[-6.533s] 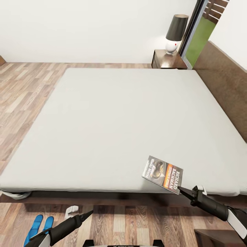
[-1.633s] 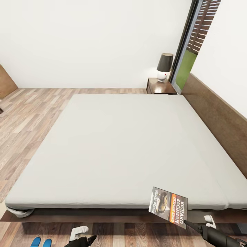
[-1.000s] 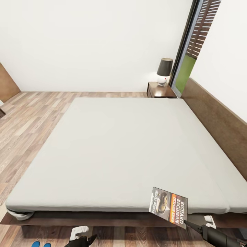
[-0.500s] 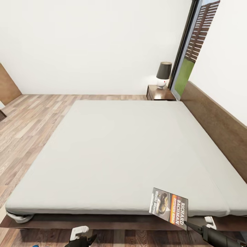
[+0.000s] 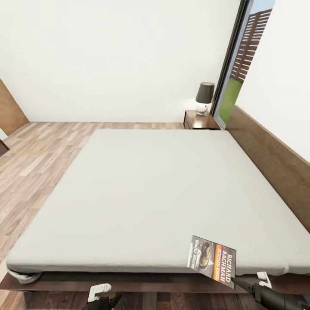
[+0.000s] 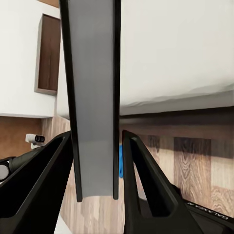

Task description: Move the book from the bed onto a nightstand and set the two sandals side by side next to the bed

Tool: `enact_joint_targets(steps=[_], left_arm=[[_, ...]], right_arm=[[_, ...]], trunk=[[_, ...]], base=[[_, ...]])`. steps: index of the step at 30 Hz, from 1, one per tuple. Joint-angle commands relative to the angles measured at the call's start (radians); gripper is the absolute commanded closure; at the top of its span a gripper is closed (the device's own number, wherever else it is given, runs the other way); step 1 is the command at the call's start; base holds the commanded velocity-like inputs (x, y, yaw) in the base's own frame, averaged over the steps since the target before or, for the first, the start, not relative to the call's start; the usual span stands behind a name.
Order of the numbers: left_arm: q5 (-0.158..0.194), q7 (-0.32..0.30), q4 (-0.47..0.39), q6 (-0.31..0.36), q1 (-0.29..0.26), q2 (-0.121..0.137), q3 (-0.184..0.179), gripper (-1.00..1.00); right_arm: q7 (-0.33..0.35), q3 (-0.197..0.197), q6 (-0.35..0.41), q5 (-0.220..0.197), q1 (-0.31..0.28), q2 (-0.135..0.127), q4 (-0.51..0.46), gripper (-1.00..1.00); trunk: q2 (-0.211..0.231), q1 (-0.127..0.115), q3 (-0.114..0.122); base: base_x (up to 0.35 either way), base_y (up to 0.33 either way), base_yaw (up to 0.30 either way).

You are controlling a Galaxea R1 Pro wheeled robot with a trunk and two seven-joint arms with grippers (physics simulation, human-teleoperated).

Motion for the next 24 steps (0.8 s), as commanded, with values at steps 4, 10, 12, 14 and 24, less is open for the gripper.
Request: enact_joint_targets(steps=[4,10,12,14,24], left_arm=[[-0.007,-0.002,0.001,-0.006,-0.001,0.0,0.005,-1.0],[-0.007,-0.002,0.001,-0.005,-0.001,0.0,0.005,-1.0],[-0.007,-0.002,0.001,-0.005,-0.001,0.0,0.005,-1.0],[-0.007,-0.002,0.001,-0.006,-0.001,0.0,0.005,-1.0],[-0.007,-0.002,0.001,-0.006,-0.001,0.0,0.005,-1.0]], right_arm=[[0.003,0.008,0.011,-0.01,-0.001,-0.001,0.0,1.0],[0.004,0.008,0.011,-0.01,-0.001,-0.001,0.0,1.0],[0.004,0.008,0.011,-0.01,-0.001,-0.001,0.0,1.0],[0.003,0.008,0.011,-0.01,-0.001,-0.001,0.0,1.0],[0.003,0.008,0.011,-0.01,-0.001,-0.001,0.0,1.0]], trunk=[[-0.001,0.0,0.006],[-0.001,0.0,0.015],[-0.001,0.0,0.019],[-0.001,0.0,0.022],[-0.001,0.0,0.037]], base=[[0.0,0.0,0.0],[0.0,0.0,0.0],[0.0,0.0,0.0],[0.0,0.0,0.0],[0.0,0.0,0.006]])
